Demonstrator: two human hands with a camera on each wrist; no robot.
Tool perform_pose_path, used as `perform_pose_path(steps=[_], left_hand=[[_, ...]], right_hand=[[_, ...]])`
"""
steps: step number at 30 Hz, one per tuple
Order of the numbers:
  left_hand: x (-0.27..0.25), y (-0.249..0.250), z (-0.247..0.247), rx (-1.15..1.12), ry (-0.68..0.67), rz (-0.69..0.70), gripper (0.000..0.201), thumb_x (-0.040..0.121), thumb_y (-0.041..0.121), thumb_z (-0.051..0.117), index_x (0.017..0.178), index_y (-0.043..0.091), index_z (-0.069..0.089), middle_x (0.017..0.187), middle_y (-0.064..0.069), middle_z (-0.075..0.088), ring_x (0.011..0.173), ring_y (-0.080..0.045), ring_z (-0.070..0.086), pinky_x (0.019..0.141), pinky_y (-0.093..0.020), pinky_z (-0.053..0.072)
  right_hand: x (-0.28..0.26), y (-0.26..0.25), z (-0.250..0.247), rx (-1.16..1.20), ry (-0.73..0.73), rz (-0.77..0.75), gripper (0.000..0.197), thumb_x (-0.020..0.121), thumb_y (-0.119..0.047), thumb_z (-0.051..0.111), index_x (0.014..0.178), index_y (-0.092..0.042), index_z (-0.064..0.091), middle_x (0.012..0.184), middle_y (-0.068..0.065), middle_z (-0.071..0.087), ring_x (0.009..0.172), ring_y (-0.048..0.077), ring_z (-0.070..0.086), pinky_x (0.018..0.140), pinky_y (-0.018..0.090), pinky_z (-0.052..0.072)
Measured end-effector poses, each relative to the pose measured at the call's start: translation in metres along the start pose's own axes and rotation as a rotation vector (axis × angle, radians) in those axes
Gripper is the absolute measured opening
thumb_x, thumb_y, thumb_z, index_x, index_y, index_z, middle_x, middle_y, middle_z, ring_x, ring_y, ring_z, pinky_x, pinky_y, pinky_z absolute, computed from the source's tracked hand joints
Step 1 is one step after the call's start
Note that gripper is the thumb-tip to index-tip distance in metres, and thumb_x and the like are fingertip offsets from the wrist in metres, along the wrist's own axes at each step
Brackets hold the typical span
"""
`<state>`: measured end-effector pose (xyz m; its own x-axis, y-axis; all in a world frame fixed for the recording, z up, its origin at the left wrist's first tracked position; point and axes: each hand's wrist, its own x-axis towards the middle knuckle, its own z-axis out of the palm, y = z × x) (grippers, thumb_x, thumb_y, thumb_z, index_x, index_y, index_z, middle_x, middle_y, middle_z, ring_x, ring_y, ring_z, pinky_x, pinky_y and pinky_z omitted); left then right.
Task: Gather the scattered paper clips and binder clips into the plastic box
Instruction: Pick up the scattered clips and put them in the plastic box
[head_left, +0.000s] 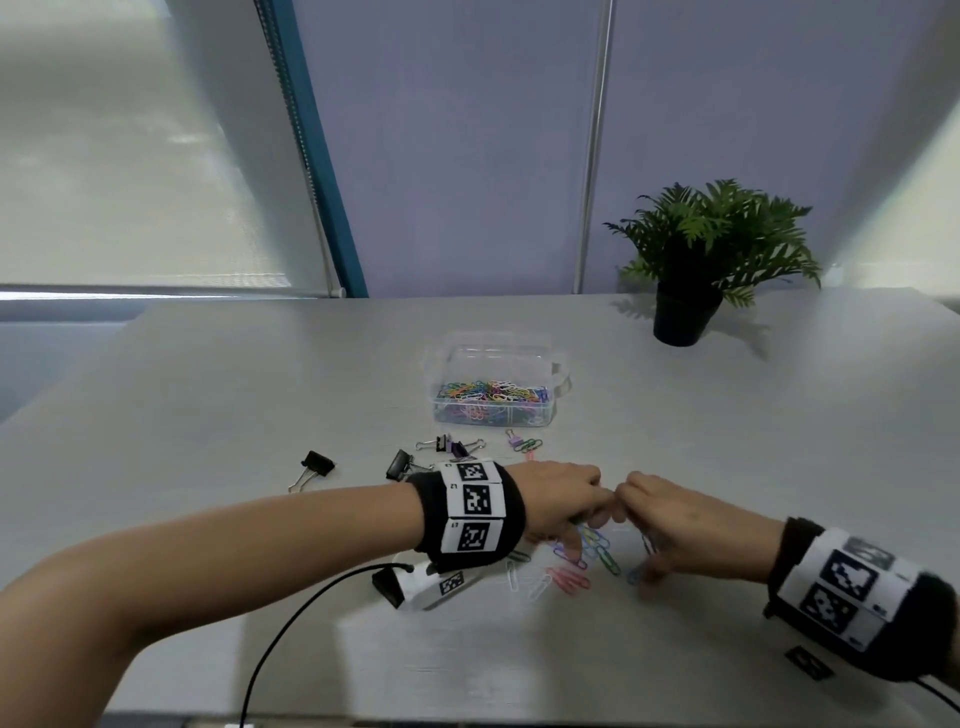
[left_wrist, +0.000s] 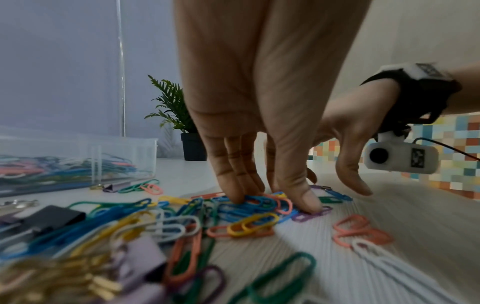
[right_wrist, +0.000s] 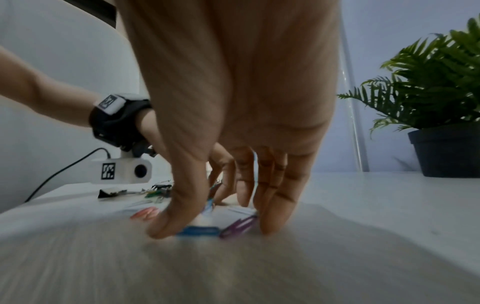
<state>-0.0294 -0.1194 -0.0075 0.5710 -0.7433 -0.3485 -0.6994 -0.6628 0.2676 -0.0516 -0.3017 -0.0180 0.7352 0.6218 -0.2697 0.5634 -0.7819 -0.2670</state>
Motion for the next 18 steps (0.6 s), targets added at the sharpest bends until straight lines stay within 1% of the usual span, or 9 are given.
perform_pose_path(steps=[3,5,7,8,9,11,14,16,18], left_hand=[[0.004,-0.002,-0.004,-0.011,-0.023,0.004,0.02,0.077,0.01,0.07,0.091,0.008,0.055,0.098,-0.017,0.061,0.086,-0.025,0.054,0.067,-0.029,0.034],[0.006,-0.003,-0.006,-0.027,-0.028,-0.009,0.019,0.077,0.011,0.07,0.085,0.011,0.053,0.091,-0.015,0.065,0.078,-0.021,0.051,0.069,-0.032,0.038],[0.006,-0.005,-0.006,-0.048,-0.017,-0.025,0.018,0.077,0.013,0.07,0.086,0.007,0.056,0.089,-0.014,0.066,0.076,-0.019,0.049,0.069,-0.031,0.039],[0.005,-0.007,-0.006,-0.053,-0.003,-0.03,0.018,0.078,0.012,0.07,0.087,0.005,0.058,0.088,-0.014,0.066,0.074,-0.019,0.049,0.068,-0.029,0.039],[0.005,-0.009,-0.005,-0.054,0.017,-0.028,0.015,0.078,0.011,0.069,0.087,0.004,0.059,0.086,-0.013,0.067,0.073,-0.018,0.049,0.067,-0.027,0.038],[0.004,-0.013,-0.005,-0.045,0.056,-0.024,0.011,0.078,0.008,0.068,0.084,0.003,0.061,0.085,-0.013,0.067,0.071,-0.019,0.05,0.067,-0.027,0.038],[0.005,-0.018,-0.006,-0.014,0.09,-0.013,0.01,0.078,0.008,0.067,0.083,0.002,0.063,0.09,-0.015,0.064,0.08,-0.026,0.057,0.072,-0.032,0.042],[0.006,-0.019,-0.005,0.0,0.105,-0.002,0.01,0.078,0.009,0.067,0.084,0.001,0.063,0.092,-0.016,0.064,0.079,-0.024,0.056,0.072,-0.031,0.041],[0.008,-0.019,-0.006,-0.004,0.106,0.0,0.012,0.078,0.01,0.068,0.084,0.002,0.062,0.089,-0.015,0.065,0.075,-0.018,0.05,0.068,-0.027,0.037]], right_hand=[[0.003,-0.003,0.004,0.036,0.034,0.046,0.046,0.066,-0.032,0.075,0.082,-0.032,0.032,0.083,-0.015,0.033,0.081,0.01,0.036,0.063,0.018,0.032],[0.005,-0.004,0.001,0.047,0.048,0.051,0.042,0.069,-0.023,0.071,0.071,-0.035,0.031,0.077,-0.014,0.036,0.078,0.013,0.04,0.06,0.016,0.033],[0.008,-0.005,0.0,0.087,0.066,0.057,0.037,0.073,-0.015,0.066,0.067,-0.034,0.034,0.073,-0.012,0.043,0.079,0.014,0.049,0.064,0.02,0.037],[0.009,-0.006,0.0,0.101,0.075,0.062,0.035,0.074,-0.013,0.064,0.066,-0.033,0.036,0.071,-0.011,0.047,0.078,0.013,0.053,0.067,0.025,0.04],[0.01,-0.007,0.001,0.098,0.083,0.067,0.033,0.076,-0.011,0.061,0.065,-0.033,0.038,0.07,-0.011,0.049,0.076,0.011,0.053,0.068,0.027,0.041],[0.011,-0.008,0.001,0.058,0.079,0.076,0.03,0.078,-0.011,0.057,0.064,-0.032,0.039,0.068,-0.014,0.049,0.074,0.009,0.048,0.07,0.027,0.04],[0.01,-0.009,0.0,0.002,0.076,0.076,0.019,0.081,-0.015,0.053,0.071,-0.029,0.044,0.068,-0.017,0.046,0.077,0.007,0.044,0.069,0.025,0.038],[0.01,-0.01,-0.002,-0.015,0.086,0.072,0.017,0.082,-0.016,0.053,0.073,-0.028,0.046,0.069,-0.016,0.045,0.077,0.008,0.043,0.069,0.026,0.038],[0.01,-0.01,-0.004,0.011,0.082,0.07,0.024,0.08,-0.013,0.053,0.066,-0.029,0.042,0.067,-0.015,0.049,0.072,0.007,0.047,0.069,0.029,0.042]])
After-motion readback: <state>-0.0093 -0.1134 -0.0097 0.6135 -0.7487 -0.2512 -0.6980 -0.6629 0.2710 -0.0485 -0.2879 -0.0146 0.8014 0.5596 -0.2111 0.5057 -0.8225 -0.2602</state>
